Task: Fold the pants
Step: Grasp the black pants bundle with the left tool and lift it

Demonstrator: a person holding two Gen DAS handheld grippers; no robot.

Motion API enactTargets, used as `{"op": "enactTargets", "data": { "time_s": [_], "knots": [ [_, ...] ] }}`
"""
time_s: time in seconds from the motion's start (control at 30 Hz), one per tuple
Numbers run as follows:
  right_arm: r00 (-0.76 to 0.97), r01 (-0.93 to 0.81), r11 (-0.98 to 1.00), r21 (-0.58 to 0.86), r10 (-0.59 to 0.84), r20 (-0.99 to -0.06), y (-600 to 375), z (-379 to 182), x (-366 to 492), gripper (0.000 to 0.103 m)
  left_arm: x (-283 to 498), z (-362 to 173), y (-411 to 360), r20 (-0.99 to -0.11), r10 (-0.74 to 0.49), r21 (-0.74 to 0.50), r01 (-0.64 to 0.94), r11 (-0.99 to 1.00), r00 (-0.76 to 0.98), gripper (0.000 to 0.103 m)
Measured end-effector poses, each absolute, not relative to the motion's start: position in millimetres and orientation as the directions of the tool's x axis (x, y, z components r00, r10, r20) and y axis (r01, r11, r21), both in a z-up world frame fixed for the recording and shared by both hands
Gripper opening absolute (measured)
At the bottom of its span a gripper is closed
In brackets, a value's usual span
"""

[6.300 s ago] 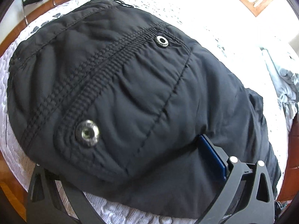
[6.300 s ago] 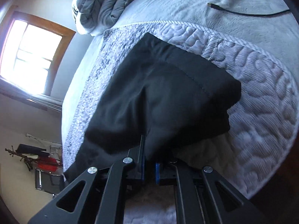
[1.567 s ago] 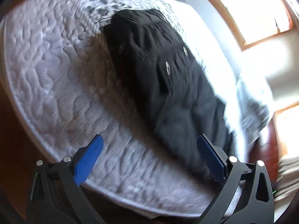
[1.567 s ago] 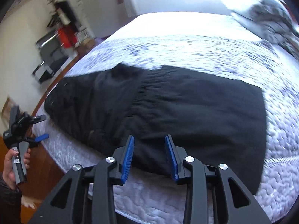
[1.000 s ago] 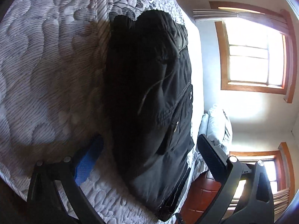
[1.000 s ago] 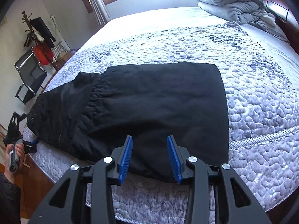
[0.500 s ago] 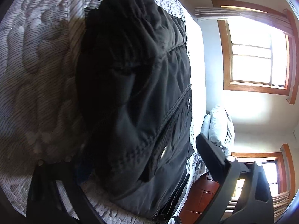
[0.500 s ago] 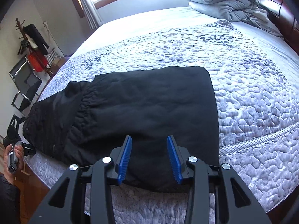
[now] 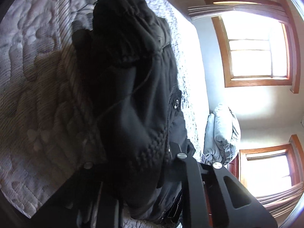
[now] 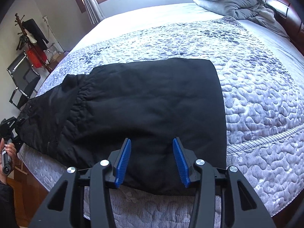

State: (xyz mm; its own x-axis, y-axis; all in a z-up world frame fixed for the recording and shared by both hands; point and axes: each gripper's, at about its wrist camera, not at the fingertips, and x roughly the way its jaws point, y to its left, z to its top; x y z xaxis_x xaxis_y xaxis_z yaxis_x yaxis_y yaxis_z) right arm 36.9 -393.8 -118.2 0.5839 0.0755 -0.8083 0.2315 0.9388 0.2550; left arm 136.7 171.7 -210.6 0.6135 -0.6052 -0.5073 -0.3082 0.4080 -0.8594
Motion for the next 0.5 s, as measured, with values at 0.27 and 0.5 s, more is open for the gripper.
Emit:
{"op": "enactTargets", "data": {
  "time_s": [0.27,0.5],
  "knots": [
    [0.580,0.234,0.935,0.266,0.085,-0.810,-396.2,-120.7,36.3,0.047,123.0,-165.5,154.0,-0.452,-0.615,-0.874,-0.180,0.452,0.646,0.013],
    [0.582,0.233,0.931,0.281,0.097,-0.807,-397.9,-122.1,35.8,0.047,106.2,-123.0,126.3,-0.457,-0.612,-0.828,-0.059,0.557,0.645,0.015]
  ]
}}
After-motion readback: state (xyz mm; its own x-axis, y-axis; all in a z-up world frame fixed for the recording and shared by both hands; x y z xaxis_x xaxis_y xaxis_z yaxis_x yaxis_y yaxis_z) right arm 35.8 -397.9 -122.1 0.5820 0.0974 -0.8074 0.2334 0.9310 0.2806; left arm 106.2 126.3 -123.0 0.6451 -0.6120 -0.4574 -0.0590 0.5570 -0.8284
